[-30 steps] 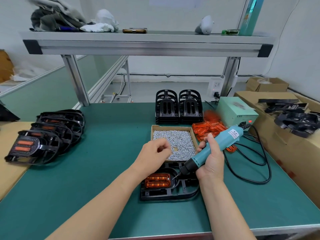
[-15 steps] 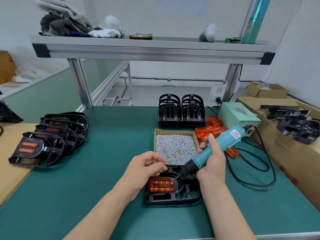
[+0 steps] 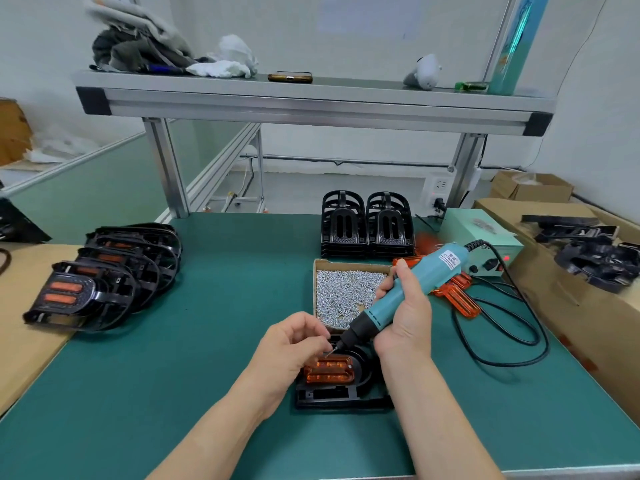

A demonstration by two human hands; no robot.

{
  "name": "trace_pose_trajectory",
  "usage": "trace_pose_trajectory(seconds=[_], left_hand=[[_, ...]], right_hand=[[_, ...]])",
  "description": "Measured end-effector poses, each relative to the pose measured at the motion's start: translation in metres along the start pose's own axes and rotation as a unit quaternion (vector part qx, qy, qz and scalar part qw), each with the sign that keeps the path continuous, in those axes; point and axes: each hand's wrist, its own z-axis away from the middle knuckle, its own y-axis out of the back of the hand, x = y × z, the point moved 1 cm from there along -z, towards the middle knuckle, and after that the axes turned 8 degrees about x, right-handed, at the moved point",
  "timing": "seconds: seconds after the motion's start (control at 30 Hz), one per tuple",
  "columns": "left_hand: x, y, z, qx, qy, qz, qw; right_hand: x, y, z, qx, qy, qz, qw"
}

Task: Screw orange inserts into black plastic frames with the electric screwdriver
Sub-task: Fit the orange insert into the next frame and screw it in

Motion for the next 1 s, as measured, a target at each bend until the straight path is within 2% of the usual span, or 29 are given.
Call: trace_pose_trajectory(seconds=[0.13,0.4,0.77,1.0], left_hand=[[-0.002,0.001,0.004,0.012,0.032,0.082,0.996],[-0.007,0.009,0.008,0.026,0.068,0.161,0.984],[-0.016,0.011,0.007,0.081,0.108,0.222,0.966],[-0.021,0.009,0.01,0.137,0.079,0.236,0.959]], right_hand=[[0.002,-0.005,0.002,0.01,-0.004,0.001,1.0],[0.002,-0.011,0.003,0.019,-0.004,-0.018,1.0],[0.014,-0.021,0.0,0.045,0.008,-0.024,0.999],[0.021,-0.02,0.001,0.054,0.006,-0.019,0.998]])
